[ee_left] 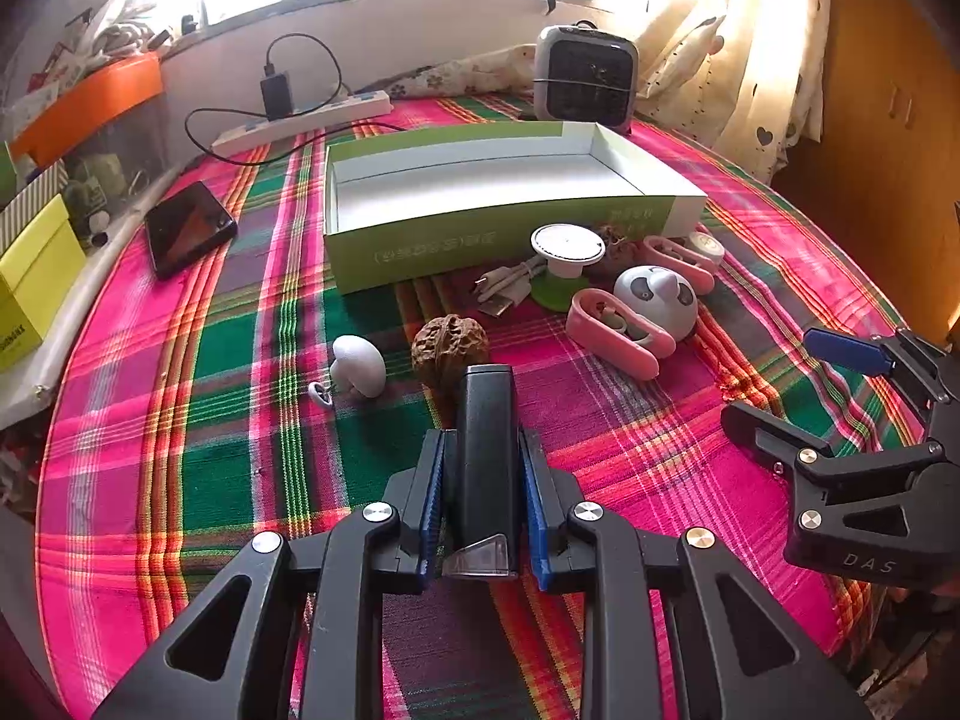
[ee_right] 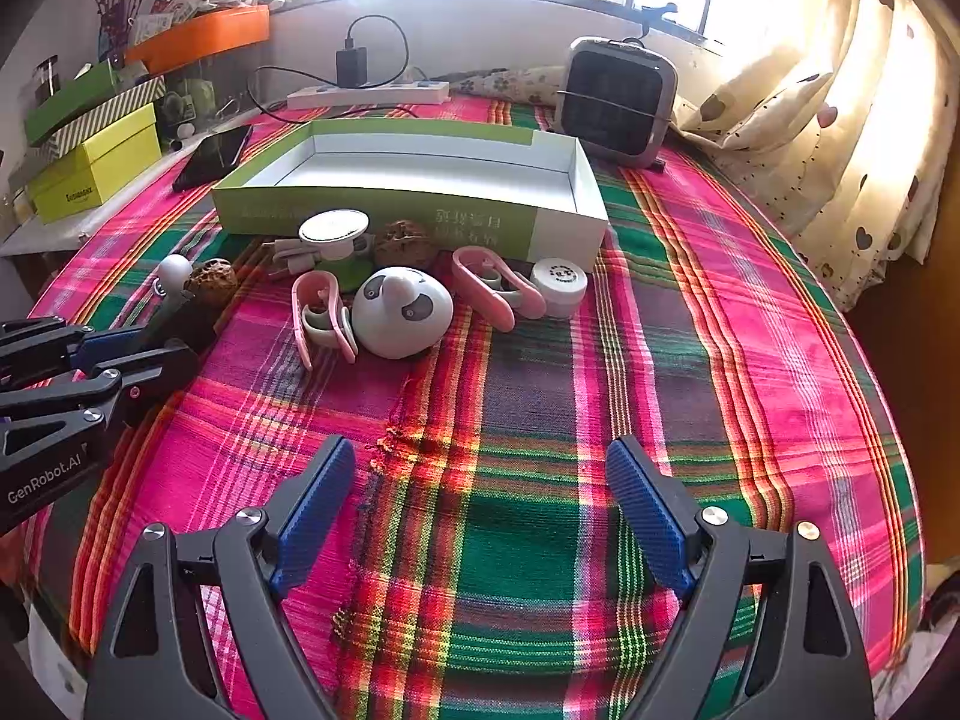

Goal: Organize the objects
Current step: 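Lift the flashlight with the left tool while the right tool grasps a pink clip, then carry the flashlight and pink clip in both tools over the green box, then open the left tool dropping the flashlight while the right tool releases the clip into the box, then withdraw both open tools from the box back toward the remaining objects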

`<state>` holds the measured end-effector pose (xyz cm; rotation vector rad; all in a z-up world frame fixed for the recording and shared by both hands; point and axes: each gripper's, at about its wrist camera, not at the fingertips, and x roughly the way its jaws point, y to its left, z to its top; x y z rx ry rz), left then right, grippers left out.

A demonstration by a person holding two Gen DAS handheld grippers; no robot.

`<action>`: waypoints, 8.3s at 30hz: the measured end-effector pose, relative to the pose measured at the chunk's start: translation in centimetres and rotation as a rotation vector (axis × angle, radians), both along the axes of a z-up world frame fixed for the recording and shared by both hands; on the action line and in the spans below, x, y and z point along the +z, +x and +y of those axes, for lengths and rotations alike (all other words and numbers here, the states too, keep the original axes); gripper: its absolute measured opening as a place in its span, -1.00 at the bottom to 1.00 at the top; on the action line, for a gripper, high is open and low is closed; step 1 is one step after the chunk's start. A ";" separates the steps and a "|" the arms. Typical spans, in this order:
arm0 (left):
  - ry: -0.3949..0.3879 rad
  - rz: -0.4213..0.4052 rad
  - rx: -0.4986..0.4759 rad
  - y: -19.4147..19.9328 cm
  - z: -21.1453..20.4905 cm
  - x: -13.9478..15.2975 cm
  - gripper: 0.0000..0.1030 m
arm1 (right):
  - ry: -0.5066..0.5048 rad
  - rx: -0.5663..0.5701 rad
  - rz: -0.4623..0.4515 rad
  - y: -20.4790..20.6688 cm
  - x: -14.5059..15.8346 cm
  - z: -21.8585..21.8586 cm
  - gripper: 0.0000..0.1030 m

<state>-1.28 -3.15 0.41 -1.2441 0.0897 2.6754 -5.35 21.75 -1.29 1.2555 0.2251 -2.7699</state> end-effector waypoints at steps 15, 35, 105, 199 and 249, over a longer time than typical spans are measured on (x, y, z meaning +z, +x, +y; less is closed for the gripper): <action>-0.008 0.003 0.065 0.1 -1.0 0.0 -0.58 | -0.054 0.094 0.020 -0.7 0.6 -1.2 0.67; 0.008 0.019 0.117 -0.1 -2.5 -0.1 -0.58 | -0.187 0.258 -0.059 -3.9 0.5 -4.4 0.01; 0.033 0.036 0.126 -0.7 -0.6 3.6 -0.59 | -0.252 0.233 -0.015 -3.9 3.1 -3.4 -0.53; -0.058 -0.004 0.195 -20.2 -1.0 1.1 -0.50 | -0.181 0.075 -0.113 -22.5 0.6 -2.7 0.07; -0.172 0.295 0.284 -6.9 1.2 7.7 -0.36 | -0.192 0.033 0.103 -9.0 5.6 -1.1 0.07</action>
